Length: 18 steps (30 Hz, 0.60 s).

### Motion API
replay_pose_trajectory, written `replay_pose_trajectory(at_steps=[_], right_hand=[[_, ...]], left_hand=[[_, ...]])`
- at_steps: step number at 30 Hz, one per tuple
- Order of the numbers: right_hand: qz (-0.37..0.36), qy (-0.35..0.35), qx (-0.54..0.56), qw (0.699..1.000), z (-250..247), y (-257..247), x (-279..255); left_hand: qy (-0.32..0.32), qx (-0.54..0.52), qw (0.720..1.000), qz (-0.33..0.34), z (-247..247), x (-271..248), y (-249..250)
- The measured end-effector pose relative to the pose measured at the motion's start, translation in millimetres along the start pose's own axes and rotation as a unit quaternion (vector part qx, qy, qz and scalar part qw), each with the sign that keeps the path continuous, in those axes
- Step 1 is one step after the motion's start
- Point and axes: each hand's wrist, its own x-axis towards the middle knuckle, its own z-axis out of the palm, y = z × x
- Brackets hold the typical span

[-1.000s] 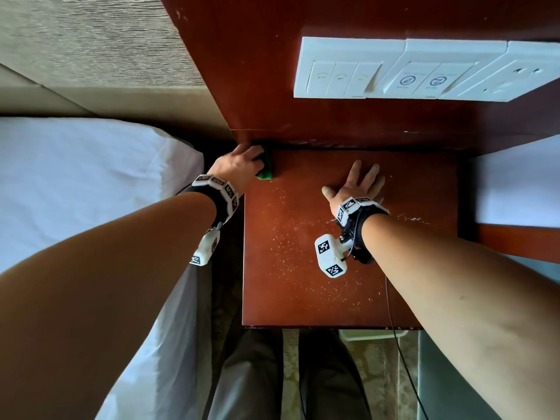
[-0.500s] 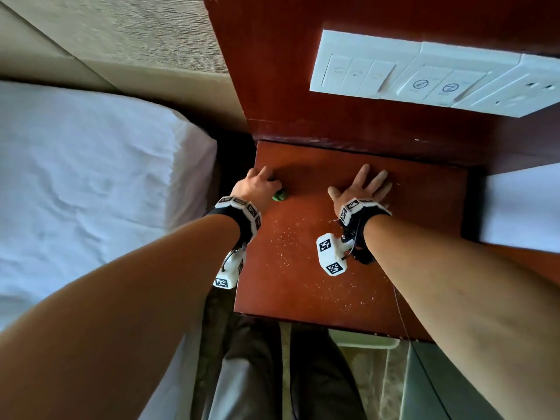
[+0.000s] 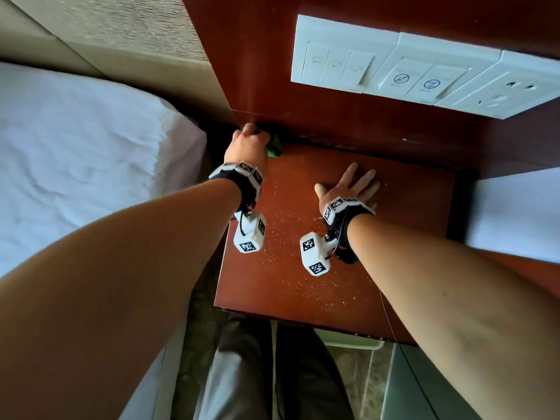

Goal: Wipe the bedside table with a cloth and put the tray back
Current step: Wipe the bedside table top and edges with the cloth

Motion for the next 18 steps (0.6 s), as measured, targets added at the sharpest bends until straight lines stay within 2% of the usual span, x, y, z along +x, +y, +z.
replay_pose_trajectory(at_steps=[5, 10, 15, 18], right_hand=[[-0.001, 0.005, 0.006, 1.0, 2, 1, 1], [-0.003, 0.01, 0.013, 1.0, 4, 0, 1], [-0.003, 0.007, 0.016, 1.0, 3, 0, 0], [-0.007, 0.005, 0.016, 1.0, 2, 1, -1]], left_hand=[[-0.101, 0.065, 0.993, -0.008, 4, 2, 7], [-0.158, 0.105, 0.982, 0.022, 19, -38, 4], [-0.177, 0.083, 0.98, 0.031, 30, -68, -1], [-0.144, 0.068, 0.987, 0.028, 15, -60, 6]])
